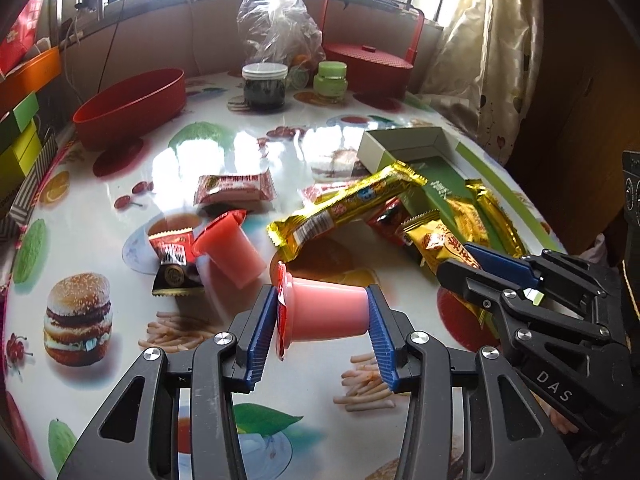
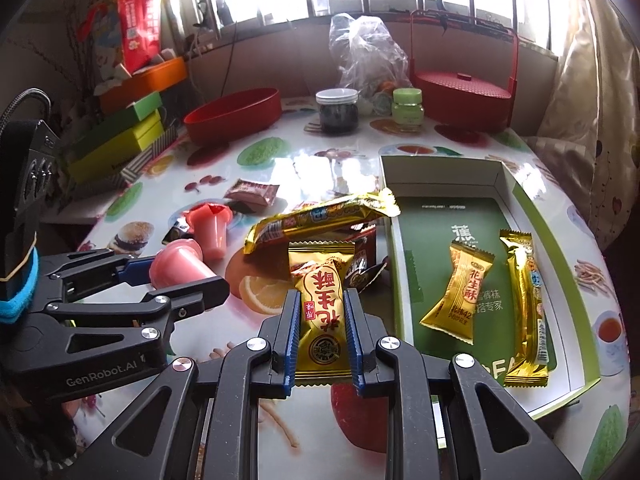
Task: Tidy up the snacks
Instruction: 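Carry the jelly cup with the left tool while the right tool carries the packet over the green box, then open the left tool to drop the jelly cup while the right tool releases the packet into the box, then move the left tool to a red jelly cup while the right tool reaches a long gold bar, then grasp the red jelly cup with the left tool while the right tool grasps the gold bar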
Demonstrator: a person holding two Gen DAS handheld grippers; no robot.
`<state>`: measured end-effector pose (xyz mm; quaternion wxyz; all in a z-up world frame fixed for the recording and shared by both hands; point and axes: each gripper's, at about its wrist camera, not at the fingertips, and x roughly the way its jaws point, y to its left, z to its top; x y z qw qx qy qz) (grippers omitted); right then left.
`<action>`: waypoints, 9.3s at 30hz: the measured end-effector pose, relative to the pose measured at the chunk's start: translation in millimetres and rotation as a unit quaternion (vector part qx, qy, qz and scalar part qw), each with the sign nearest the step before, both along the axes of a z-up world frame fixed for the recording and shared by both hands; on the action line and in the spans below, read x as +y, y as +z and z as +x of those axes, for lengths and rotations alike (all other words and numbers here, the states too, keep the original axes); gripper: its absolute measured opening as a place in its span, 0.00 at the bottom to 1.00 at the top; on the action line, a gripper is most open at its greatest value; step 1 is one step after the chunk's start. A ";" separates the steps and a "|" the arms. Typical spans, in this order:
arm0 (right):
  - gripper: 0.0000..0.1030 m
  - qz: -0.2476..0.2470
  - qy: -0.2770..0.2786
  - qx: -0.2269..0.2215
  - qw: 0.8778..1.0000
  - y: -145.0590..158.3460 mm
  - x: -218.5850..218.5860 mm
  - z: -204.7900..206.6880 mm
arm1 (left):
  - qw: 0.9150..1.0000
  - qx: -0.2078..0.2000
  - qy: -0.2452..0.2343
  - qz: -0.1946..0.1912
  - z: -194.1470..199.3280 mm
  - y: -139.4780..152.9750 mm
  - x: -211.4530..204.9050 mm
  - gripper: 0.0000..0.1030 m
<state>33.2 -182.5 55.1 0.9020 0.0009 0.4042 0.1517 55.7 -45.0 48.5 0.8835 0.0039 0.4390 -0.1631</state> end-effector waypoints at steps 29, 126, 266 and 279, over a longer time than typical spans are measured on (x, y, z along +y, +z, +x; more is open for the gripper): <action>0.20 0.018 -0.064 -0.035 0.997 21.4 -45.0 -2.8 | 0.998 -0.024 -0.052 -0.038 16.5 28.6 -42.9 0.44; 0.31 -0.010 -0.174 0.005 0.985 -15.4 -135.1 -9.5 | 0.988 0.024 -0.146 -0.036 40.2 -1.9 -145.4 0.48; 0.50 -0.270 0.309 0.008 0.912 41.2 94.5 95.3 | 0.995 0.045 0.089 0.008 54.2 -31.8 89.7 0.48; 0.50 -0.320 0.349 0.026 0.880 -26.5 97.6 99.0 | 0.992 0.051 0.117 -0.009 47.6 -32.1 93.1 0.48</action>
